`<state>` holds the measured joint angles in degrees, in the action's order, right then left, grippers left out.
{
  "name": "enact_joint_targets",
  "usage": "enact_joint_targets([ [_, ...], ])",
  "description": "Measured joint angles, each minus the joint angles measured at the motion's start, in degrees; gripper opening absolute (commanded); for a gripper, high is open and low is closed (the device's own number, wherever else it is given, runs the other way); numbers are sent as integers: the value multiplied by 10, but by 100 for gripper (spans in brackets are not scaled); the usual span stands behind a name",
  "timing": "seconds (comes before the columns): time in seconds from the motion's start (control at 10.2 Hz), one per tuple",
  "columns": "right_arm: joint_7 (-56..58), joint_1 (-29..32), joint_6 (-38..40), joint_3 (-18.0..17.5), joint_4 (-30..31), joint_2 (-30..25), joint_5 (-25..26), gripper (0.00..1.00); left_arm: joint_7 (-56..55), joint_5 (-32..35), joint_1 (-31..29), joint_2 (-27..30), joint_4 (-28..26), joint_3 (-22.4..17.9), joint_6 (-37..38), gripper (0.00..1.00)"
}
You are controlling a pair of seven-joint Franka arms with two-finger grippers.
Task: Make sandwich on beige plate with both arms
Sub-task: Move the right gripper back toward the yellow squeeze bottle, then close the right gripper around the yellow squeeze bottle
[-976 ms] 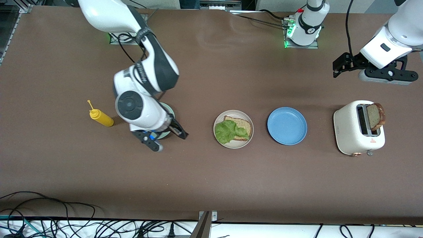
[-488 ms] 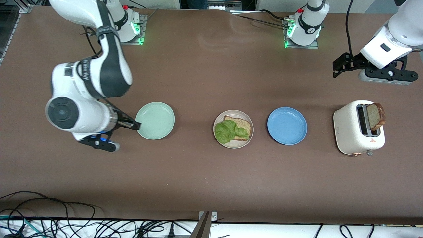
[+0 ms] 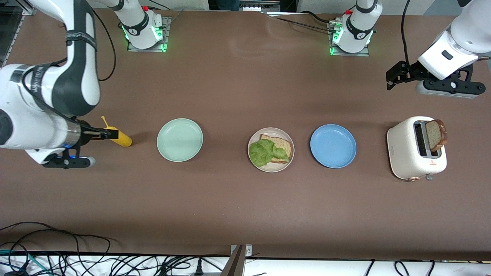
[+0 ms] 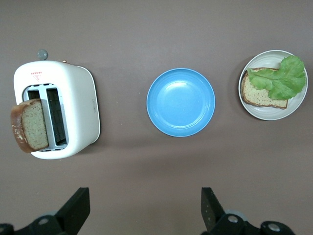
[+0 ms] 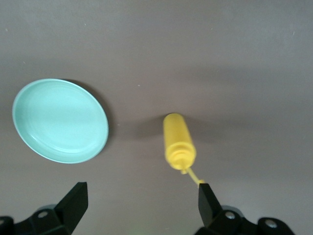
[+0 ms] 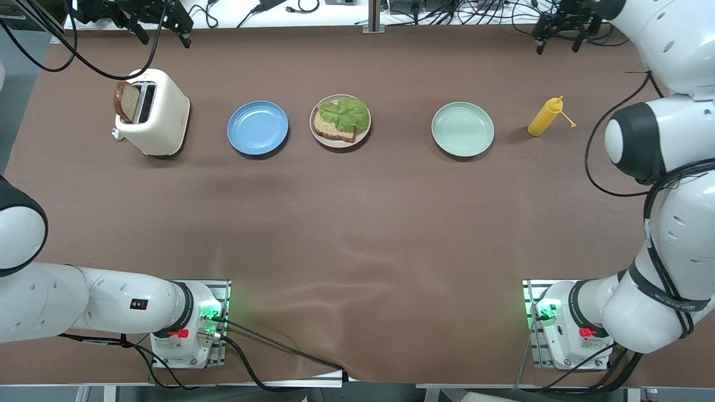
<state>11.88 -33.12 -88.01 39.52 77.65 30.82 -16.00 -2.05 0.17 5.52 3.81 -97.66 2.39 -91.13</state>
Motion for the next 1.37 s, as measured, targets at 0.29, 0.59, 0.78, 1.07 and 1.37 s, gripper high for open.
enact_joint_targets([
  [0.29, 193, 0, -87, 33, 99, -38, 0, 100, 0, 0, 0, 0, 0, 0, 0, 100],
  [0.59, 378, 1, -138, 80, 175, -67, -43, 100, 0, 0, 0, 0, 0, 0, 0, 100],
  [0.78, 528, 28, -171, 96, 222, -66, -138, 100, 0, 0, 0, 0, 0, 0, 0, 100],
  [1.07, 705, 76, -175, 95, 250, -40, -251, 100, 0, 0, 0, 0, 0, 0, 0, 100],
  [1.37, 843, 110, -159, 93, 258, -1, -354, 100, 0, 0, 0, 0, 0, 0, 0, 100],
])
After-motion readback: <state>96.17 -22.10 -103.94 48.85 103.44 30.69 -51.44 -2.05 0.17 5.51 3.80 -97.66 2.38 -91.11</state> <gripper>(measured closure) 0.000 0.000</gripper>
